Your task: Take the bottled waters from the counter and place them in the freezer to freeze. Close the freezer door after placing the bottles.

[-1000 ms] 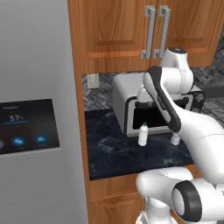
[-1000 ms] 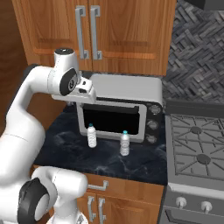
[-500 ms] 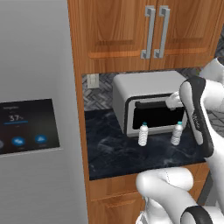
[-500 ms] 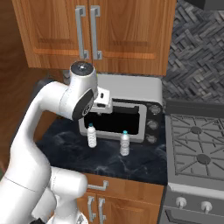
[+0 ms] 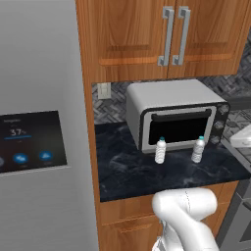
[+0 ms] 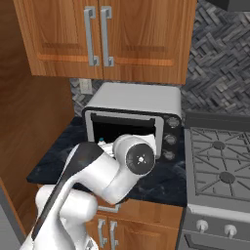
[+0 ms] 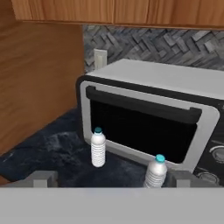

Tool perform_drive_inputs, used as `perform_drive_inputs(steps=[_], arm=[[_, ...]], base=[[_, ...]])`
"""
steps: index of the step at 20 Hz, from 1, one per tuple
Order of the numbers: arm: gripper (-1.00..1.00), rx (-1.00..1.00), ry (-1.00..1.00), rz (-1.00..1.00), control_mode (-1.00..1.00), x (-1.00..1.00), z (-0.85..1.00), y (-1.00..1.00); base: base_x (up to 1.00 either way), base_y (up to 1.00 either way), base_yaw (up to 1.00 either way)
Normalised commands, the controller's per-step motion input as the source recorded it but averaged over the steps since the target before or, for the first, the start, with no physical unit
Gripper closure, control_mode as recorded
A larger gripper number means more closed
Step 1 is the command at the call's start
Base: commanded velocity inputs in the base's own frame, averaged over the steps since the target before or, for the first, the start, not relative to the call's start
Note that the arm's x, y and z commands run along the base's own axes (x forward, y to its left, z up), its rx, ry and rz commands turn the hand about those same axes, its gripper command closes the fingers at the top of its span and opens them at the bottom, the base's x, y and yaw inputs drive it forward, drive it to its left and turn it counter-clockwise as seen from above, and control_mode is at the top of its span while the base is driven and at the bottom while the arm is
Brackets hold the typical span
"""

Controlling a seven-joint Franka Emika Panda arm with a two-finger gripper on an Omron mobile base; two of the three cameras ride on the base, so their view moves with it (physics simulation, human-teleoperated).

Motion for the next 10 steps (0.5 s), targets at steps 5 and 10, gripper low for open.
perform_drive_inputs(steps=[5, 10], arm=[[-1.0, 0.12, -0.18, 0.09, -1.0, -0.23, -0.33, -0.89], [-1.0, 0.02, -0.12, 0.05, -1.0, 0.03, -0.43, -0.33]], base=[[0.0, 0.0, 0.0], [0.0, 0.0, 0.0]])
